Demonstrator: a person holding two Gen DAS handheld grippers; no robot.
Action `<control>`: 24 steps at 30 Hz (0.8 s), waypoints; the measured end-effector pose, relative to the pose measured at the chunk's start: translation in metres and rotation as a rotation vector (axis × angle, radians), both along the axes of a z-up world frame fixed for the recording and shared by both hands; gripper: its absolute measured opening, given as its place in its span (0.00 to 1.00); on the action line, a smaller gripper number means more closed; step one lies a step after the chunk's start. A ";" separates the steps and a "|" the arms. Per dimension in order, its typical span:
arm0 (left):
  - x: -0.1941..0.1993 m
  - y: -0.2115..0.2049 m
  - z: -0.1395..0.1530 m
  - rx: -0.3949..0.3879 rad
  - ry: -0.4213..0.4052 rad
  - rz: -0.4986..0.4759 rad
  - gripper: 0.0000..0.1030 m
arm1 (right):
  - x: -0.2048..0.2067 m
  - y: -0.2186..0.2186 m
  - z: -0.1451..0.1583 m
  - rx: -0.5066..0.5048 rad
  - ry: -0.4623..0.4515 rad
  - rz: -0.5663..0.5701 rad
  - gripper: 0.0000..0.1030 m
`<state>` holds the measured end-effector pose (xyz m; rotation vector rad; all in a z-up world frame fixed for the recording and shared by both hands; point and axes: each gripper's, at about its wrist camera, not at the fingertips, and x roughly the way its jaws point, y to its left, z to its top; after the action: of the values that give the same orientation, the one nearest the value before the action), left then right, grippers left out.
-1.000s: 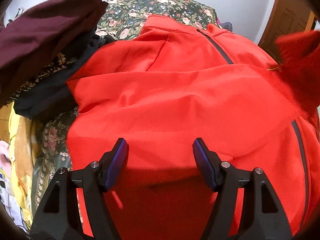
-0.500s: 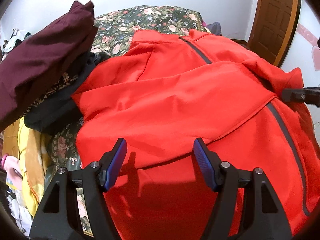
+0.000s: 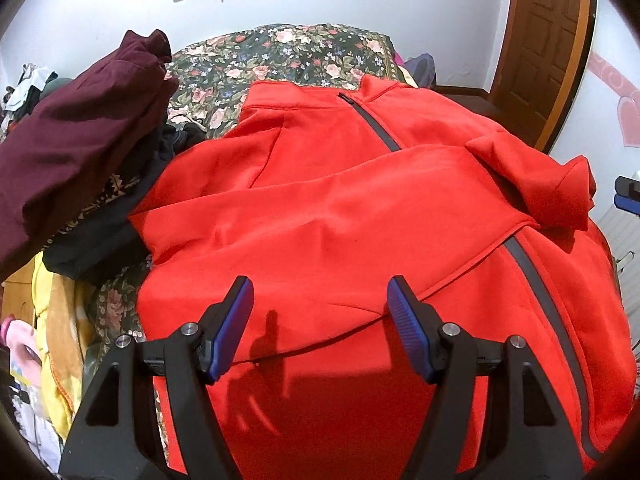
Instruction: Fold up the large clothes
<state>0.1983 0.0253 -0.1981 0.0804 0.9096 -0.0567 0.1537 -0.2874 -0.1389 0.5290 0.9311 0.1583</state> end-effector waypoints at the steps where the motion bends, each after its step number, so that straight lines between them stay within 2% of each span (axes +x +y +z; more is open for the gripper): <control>1: 0.000 -0.001 -0.001 0.005 0.002 0.001 0.66 | 0.002 -0.005 -0.004 0.019 0.010 -0.024 0.42; 4: 0.000 -0.003 -0.002 0.021 0.009 0.000 0.66 | 0.011 -0.019 -0.024 0.085 0.060 -0.104 0.42; 9: 0.001 -0.003 -0.004 0.024 0.020 0.005 0.66 | 0.032 -0.028 -0.068 0.285 0.188 -0.159 0.42; 12: 0.002 -0.001 -0.004 0.016 0.021 0.012 0.66 | 0.037 -0.030 -0.077 0.312 0.178 -0.178 0.42; 16: 0.003 0.003 -0.005 0.004 0.028 0.025 0.66 | 0.050 -0.032 -0.080 0.296 0.140 -0.187 0.42; 18: 0.002 0.004 -0.006 0.005 0.030 0.030 0.66 | 0.057 -0.030 -0.074 0.235 0.114 -0.176 0.40; 20: 0.001 0.006 -0.006 0.008 0.030 0.035 0.66 | 0.068 -0.023 -0.066 0.156 0.090 -0.154 0.23; 21: 0.000 0.008 -0.006 0.011 0.029 0.039 0.66 | 0.073 -0.019 -0.062 0.131 0.081 -0.141 0.10; 24: -0.003 0.013 -0.007 0.015 0.025 0.053 0.66 | 0.075 -0.015 -0.044 0.093 0.012 -0.120 0.08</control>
<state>0.1954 0.0385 -0.2050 0.0700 0.9372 -0.0018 0.2283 -0.3024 -0.1831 0.6707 0.9042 0.0907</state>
